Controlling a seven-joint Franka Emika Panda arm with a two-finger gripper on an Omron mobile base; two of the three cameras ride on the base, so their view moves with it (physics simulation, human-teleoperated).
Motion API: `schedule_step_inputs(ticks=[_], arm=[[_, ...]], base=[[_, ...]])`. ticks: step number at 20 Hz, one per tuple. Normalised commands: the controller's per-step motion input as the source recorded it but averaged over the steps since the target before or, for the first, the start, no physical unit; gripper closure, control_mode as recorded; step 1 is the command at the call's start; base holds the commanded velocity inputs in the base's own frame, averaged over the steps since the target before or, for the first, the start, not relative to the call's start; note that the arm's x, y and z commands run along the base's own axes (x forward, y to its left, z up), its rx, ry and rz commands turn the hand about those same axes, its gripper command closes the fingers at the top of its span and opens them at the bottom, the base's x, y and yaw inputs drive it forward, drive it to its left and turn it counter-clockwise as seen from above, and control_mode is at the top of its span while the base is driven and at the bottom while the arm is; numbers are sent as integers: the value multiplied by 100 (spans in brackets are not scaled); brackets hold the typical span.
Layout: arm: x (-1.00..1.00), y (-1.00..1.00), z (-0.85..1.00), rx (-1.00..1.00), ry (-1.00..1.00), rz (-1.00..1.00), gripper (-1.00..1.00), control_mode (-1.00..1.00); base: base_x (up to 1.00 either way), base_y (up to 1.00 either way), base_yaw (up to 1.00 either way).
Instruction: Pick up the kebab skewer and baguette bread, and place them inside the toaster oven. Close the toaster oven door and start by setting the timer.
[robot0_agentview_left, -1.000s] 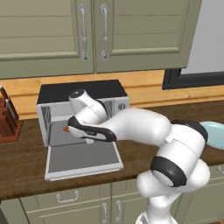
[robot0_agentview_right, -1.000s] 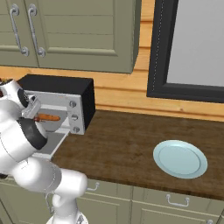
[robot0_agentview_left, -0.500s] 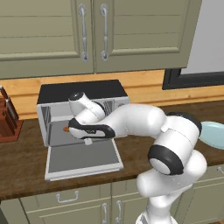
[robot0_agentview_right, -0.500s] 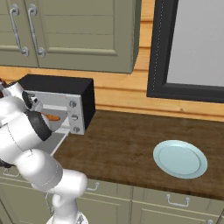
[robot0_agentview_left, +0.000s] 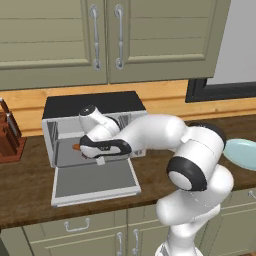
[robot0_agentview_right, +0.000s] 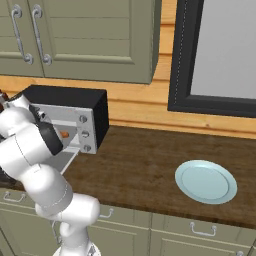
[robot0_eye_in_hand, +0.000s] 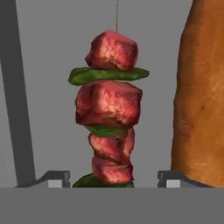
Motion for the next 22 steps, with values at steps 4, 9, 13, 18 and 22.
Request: schedule_step_inputs(ticks=[4, 9, 13, 18, 22], arm=[[1, 0, -1, 0, 0, 1, -100, -100], [-28, 13, 24, 1, -1, 2, -100, -100], [-52, 10, 36, 3, 0, -6, -100, -100], [-96, 0, 0, 15, 0, -25, -100, -100], [-100, -1, 0, 20, 0, -61, -100, -100]], base=[[0, 0, 0], [0, 0, 0], [0, 0, 0], [0, 0, 0], [0, 0, 0]])
